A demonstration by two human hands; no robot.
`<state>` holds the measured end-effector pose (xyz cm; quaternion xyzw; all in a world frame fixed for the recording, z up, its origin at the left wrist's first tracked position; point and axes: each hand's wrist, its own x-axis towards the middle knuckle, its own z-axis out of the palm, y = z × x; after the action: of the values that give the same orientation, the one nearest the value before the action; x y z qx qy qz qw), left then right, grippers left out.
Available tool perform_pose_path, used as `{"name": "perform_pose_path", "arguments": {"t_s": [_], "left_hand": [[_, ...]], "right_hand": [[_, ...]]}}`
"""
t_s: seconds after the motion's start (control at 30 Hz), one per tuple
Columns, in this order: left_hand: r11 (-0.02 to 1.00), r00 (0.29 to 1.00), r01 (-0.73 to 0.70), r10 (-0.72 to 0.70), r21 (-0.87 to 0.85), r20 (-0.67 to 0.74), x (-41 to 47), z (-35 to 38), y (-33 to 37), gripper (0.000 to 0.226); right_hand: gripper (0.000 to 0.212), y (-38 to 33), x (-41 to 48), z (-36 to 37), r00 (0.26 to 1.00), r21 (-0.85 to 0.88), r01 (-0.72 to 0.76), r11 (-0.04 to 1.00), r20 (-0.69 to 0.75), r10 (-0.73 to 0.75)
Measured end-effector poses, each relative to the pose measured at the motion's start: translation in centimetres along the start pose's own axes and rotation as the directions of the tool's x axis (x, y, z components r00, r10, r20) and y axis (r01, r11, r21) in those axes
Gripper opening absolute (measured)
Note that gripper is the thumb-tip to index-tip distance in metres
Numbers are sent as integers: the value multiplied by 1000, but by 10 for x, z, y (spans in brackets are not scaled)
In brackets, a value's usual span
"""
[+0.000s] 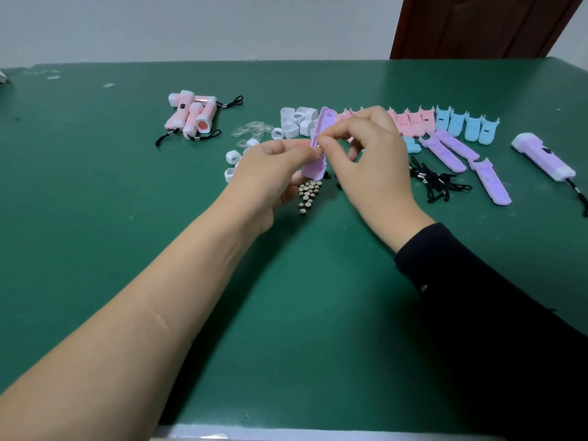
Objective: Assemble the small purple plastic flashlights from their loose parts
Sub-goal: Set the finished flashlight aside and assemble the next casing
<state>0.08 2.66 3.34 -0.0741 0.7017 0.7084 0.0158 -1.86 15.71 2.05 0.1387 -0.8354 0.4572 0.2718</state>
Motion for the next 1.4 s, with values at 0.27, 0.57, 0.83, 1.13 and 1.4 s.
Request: {"name": "perform_pose_path", "arguments": {"t_s": [0.27,0.57,0.83,1.13,1.4], "left_hand": [[995,998,0,7,-98,69,-1,0,0,11],[953,989,126,-100,-275,108,-1,2,2,15],[934,983,163,-127,-317,132,-1,1,4,14],[935,982,169,-134,-311,133,-1,3,5,12],[924,980,187,-150,-333,133,0,3,5,7]], "right_hand": [[7,1,-1,-2,999,-57,48,997,-11,-49],[15,3,0,-1,989,-173,145,974,1,-147],[10,-2,2,0,994,150,-110,983,17,109],[10,-1,3,-4,997,167,-80,983,16,78],[14,2,1,-1,991,16,126,992,-44,-125]]}}
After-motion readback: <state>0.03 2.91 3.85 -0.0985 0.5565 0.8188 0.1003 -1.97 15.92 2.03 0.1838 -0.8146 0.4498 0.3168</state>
